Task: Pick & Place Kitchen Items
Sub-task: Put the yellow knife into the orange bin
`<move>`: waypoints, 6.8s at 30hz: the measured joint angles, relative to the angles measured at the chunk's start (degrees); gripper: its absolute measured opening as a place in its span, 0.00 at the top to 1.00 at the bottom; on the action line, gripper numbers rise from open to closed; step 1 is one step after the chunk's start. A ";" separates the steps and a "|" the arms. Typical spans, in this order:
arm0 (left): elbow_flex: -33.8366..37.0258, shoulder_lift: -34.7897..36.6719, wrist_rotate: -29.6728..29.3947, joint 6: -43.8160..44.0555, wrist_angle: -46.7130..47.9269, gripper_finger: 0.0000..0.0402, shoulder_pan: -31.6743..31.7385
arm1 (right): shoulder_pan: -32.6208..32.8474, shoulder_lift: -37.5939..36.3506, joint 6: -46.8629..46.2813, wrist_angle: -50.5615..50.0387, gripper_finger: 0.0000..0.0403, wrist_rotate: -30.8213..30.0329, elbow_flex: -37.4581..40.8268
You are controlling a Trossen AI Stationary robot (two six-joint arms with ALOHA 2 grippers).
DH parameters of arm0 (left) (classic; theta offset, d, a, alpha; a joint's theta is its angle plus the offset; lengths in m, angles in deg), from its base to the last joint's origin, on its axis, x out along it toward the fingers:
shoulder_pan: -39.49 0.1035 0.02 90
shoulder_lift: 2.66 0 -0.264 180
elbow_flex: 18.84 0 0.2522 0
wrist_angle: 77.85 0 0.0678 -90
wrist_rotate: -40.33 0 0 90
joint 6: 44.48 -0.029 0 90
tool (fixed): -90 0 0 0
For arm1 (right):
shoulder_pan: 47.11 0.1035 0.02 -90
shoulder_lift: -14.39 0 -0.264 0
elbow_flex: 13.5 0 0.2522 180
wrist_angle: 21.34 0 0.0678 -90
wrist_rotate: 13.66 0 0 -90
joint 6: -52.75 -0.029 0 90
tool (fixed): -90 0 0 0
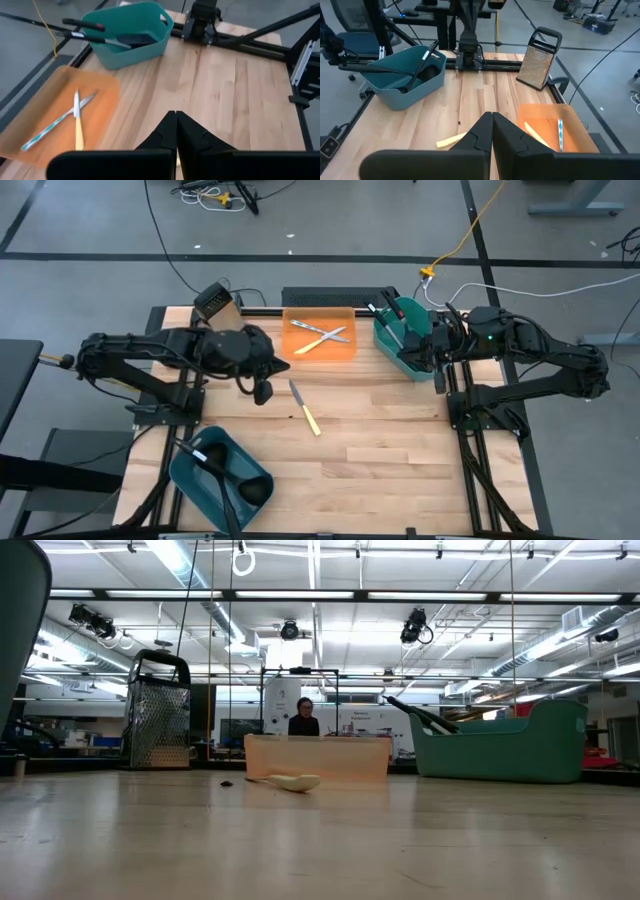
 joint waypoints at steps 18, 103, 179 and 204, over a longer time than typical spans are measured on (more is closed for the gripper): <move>0.07 1.35 6.37 -6.98 7.52 1.00 -0.02 | 0.02 0.31 -4.53 0.04 0.97 0.00 -0.02; 20.63 12.29 11.93 -12.32 -7.95 0.99 3.37 | 0.64 -7.14 -2.10 29.72 1.00 1.62 26.61; 11.96 -13.64 15.23 -20.44 -9.32 0.30 6.14 | 0.63 -18.81 -7.74 37.29 0.99 6.58 37.38; 9.42 -15.52 18.08 -22.08 -3.69 0.19 6.58 | 0.66 -18.80 -10.55 37.29 0.99 3.35 37.38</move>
